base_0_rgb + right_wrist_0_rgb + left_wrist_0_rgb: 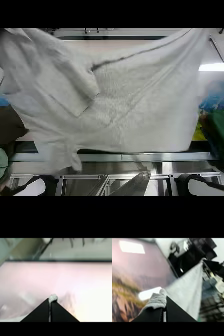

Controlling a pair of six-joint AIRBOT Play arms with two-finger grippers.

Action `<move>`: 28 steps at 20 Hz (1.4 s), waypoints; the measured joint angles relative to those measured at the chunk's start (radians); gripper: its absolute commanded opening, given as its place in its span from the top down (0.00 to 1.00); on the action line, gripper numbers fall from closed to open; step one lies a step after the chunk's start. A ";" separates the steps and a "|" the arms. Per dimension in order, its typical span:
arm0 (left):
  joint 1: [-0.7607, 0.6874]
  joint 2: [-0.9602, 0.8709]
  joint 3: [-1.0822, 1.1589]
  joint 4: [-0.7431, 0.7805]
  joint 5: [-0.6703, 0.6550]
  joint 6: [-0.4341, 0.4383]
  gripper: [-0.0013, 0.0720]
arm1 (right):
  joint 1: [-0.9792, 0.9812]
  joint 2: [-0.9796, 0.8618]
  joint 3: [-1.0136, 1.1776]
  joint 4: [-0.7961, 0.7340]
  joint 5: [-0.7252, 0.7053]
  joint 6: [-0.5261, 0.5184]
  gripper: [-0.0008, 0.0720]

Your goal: Fold the shirts.

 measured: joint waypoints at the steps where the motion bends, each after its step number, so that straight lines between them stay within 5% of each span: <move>1: -0.036 -0.087 -0.036 0.027 -0.011 0.020 0.95 | 0.016 -0.091 0.000 0.000 0.000 0.000 0.97; 8: -0.163 -0.706 -0.026 0.006 0.037 0.085 0.97 | 0.064 -0.522 0.000 0.018 -0.059 0.026 0.95; 9: -0.167 -0.766 0.001 -0.005 0.057 0.086 0.83 | 0.065 -0.546 0.000 0.018 -0.063 0.027 0.63; 10: -0.166 -0.818 0.035 -0.025 0.081 0.082 0.47 | 0.064 -0.563 0.000 0.019 -0.068 0.027 0.17; 11: -0.164 -0.854 0.069 -0.037 0.099 0.069 0.11 | 0.061 -0.574 0.003 0.024 -0.068 0.029 0.02; 12: -0.158 -0.883 0.107 -0.041 0.119 0.053 0.01 | 0.053 -0.578 0.005 0.027 -0.061 0.034 0.02; 14: -0.136 -0.907 0.187 -0.052 0.163 0.016 0.01 | 0.025 -0.572 0.006 0.031 -0.025 0.054 0.03; 16: -0.103 -0.900 0.251 -0.047 0.209 -0.026 0.01 | -0.014 -0.550 0.007 0.035 0.048 0.072 0.22; 19: -0.053 -0.813 0.245 0.062 0.281 -0.080 0.01 | -0.076 -0.511 -0.027 0.035 0.185 0.080 0.22; 21: -0.016 -0.703 0.141 0.208 0.292 -0.106 0.01 | -0.111 -0.470 -0.100 0.036 0.256 0.082 0.24; 22: 0.005 -0.641 0.073 0.285 0.290 -0.114 0.01 | -0.125 -0.449 -0.143 0.037 0.275 0.079 0.33; 28: 0.135 -0.300 -0.446 0.681 0.134 -0.136 0.04 | -0.164 -0.312 -0.396 0.151 0.330 -0.023 0.34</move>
